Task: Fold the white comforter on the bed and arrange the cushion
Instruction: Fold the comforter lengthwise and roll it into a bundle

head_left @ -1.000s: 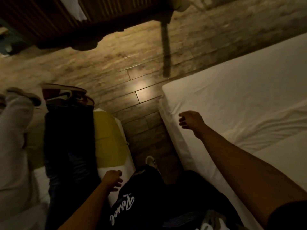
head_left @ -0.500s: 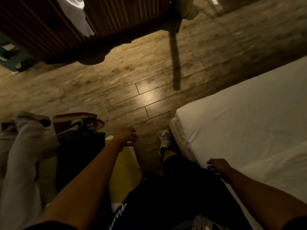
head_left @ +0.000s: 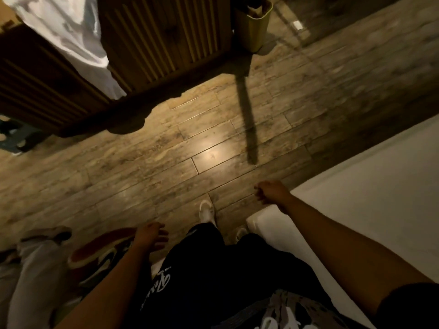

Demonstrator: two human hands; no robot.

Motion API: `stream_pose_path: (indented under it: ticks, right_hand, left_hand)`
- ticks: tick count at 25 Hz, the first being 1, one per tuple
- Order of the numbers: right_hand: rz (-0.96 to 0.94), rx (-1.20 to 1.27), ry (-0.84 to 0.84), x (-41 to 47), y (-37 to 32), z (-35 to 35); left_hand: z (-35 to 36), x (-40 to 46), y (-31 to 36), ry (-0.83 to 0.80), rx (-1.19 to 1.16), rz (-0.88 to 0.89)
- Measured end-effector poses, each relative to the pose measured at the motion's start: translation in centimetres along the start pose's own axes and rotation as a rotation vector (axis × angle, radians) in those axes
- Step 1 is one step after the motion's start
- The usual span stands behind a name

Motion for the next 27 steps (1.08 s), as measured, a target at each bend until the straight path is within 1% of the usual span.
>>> stream_pose_path:
  ticks: [3, 6, 9, 11, 13, 15, 17, 19, 22, 23, 25, 27]
  right_hand:
    - [-0.132, 0.014, -0.017, 2.8, -8.4, 2.2]
    - [-0.158, 0.049, 0.060, 5.8, -13.6, 2.2]
    - [-0.062, 0.127, 0.152, 7.3, -13.8, 0.0]
    - [0.057, 0.210, 0.210, 7.6, -11.3, -2.1]
    - [0.167, 0.296, 0.331, 7.3, -8.1, -5.2]
    - [0.277, 0.401, 0.424, 6.3, -4.5, -7.9]
    - [0.414, 0.507, 0.462, 5.2, -1.1, -9.8]
    - [0.499, 0.586, 0.462, 5.0, 0.6, -11.6]
    - [0.513, 0.696, 0.486, 6.8, -0.6, -16.0]
    - [0.502, 0.739, 0.498, 7.6, -1.7, -17.7]
    - [0.454, 0.827, 0.481, 9.2, -5.3, -21.1]
    - [0.383, 0.834, 0.450, 11.4, -9.7, -24.9]
  left_hand:
    - [-1.4, 2.0, 4.2, -0.072, 0.061, -0.022]
    - [-2.8, 5.2, 12.3, -0.086, 0.190, 0.032]
    - [-2.0, 6.6, 22.8, -0.156, 0.401, 0.157]
    - [-0.2, 6.2, 29.4, -0.202, 0.523, 0.256]
    - [2.5, 5.5, 36.6, -0.231, 0.599, 0.327]
    - [6.1, 4.4, 43.8, -0.259, 0.626, 0.377]
    - [11.0, 2.6, 51.0, -0.277, 0.638, 0.432]
    - [16.1, 0.1, 57.5, -0.309, 0.646, 0.516]
    - [23.4, -3.0, 65.3, -0.341, 0.689, 0.631]
    - [25.3, -3.6, 67.1, -0.338, 0.725, 0.632]
    - [28.2, -4.3, 69.1, -0.322, 0.816, 0.569]
    - [30.1, -4.7, 70.7, -0.309, 0.891, 0.532]
Point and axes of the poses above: each hand's wrist, its own x-axis towards the middle knuckle, its own z-axis out of the palm, y = z × x, the point moved 9 cm from there along x, towards the middle knuckle, and after that the axes turned 14 degrees about x, right-handed, at the moved point
